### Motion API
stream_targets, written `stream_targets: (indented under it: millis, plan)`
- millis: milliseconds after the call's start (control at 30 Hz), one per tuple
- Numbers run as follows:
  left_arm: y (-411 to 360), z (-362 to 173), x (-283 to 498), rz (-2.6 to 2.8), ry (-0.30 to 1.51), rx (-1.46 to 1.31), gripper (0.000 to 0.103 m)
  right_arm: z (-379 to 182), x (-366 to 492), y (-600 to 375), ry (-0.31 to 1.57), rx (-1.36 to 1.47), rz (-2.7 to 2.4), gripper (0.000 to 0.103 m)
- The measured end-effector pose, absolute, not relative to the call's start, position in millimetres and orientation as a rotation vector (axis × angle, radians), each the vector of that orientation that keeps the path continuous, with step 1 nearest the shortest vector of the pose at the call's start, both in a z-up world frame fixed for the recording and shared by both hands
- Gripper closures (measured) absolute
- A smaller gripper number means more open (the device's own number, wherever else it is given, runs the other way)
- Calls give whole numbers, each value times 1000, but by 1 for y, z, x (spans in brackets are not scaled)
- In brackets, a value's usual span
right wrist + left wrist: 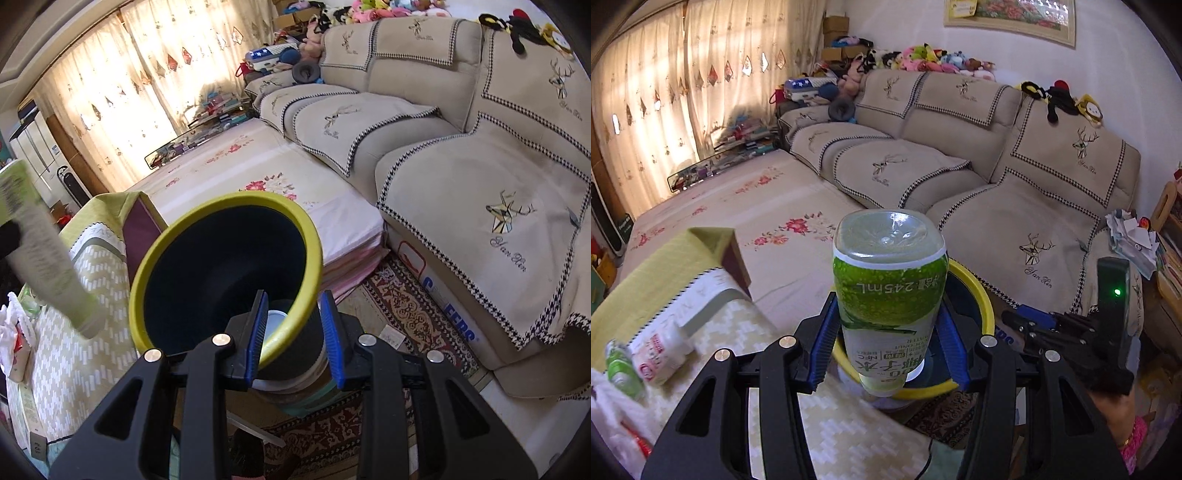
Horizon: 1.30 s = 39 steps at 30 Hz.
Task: Collect trash
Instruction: 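Carry the bottle over the bin and release it from the left tool, then move the right tool to the white barcode box and grasp it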
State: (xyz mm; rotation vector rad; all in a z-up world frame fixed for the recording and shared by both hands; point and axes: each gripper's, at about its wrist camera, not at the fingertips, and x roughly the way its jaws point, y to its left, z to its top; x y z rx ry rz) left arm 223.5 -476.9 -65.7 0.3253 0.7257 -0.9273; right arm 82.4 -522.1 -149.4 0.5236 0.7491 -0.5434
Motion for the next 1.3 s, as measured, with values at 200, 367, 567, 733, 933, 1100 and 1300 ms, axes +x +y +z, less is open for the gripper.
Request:
stream_targets:
  millis: [200,367,567,733,933,1100,1300]
  plan:
    - [-517,-98,233,-917,770,324,51,-152,76,-526,745,543,-553,67]
    - [-505,-91,232,-887,739,286,40,-149,71,-524,739,541,-555,67]
    - [-450,-51,213,-855,665,230,33,-147,69,-512,738,540,-526,66]
    - [-381,-17,191,-808,606,153,26,-147,74,-489,758,526,-475,66]
    - [-280,2,169,-682,552,82,17,-144,87,-440,791,473,-347,65]
    - [-185,3,152,-482,514,52,15,-146,107,-384,843,395,-216,64]
    - [-83,-9,138,-291,531,-35,13,-133,122,-311,837,267,-88,40]
